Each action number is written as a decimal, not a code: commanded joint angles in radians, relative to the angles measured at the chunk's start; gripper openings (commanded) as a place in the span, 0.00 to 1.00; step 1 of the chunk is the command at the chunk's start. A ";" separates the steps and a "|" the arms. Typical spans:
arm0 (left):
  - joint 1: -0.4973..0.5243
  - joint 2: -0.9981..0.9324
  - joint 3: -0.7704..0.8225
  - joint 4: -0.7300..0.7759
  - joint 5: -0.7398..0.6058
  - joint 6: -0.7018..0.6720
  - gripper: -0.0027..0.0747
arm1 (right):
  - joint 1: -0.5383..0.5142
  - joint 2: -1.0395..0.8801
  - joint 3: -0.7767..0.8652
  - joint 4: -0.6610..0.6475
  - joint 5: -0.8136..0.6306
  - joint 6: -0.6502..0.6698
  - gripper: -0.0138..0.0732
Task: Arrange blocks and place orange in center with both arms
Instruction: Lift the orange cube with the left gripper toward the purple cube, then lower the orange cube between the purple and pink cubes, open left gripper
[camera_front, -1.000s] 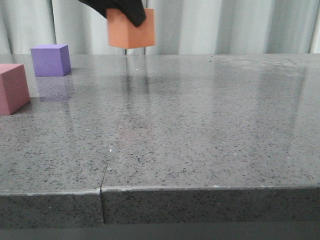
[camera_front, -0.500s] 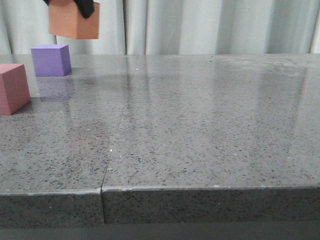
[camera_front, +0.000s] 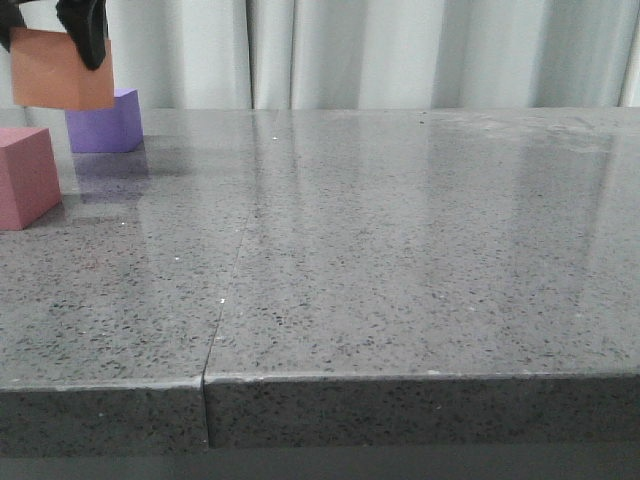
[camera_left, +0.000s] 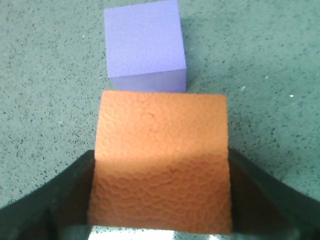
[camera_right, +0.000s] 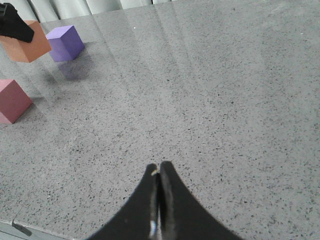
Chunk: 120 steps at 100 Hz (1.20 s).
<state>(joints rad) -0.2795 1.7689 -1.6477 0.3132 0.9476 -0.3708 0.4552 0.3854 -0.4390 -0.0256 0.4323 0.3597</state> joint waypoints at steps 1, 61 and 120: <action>0.011 -0.057 0.002 0.006 -0.072 -0.040 0.53 | 0.001 0.006 -0.023 -0.013 -0.076 -0.010 0.08; 0.050 -0.056 0.155 0.007 -0.255 -0.103 0.53 | 0.001 0.006 -0.023 -0.013 -0.076 -0.010 0.08; 0.050 -0.056 0.161 -0.008 -0.249 -0.103 0.58 | 0.001 0.006 -0.023 -0.013 -0.076 -0.010 0.08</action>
<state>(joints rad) -0.2297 1.7689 -1.4649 0.3012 0.7466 -0.4650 0.4552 0.3854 -0.4390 -0.0256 0.4323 0.3597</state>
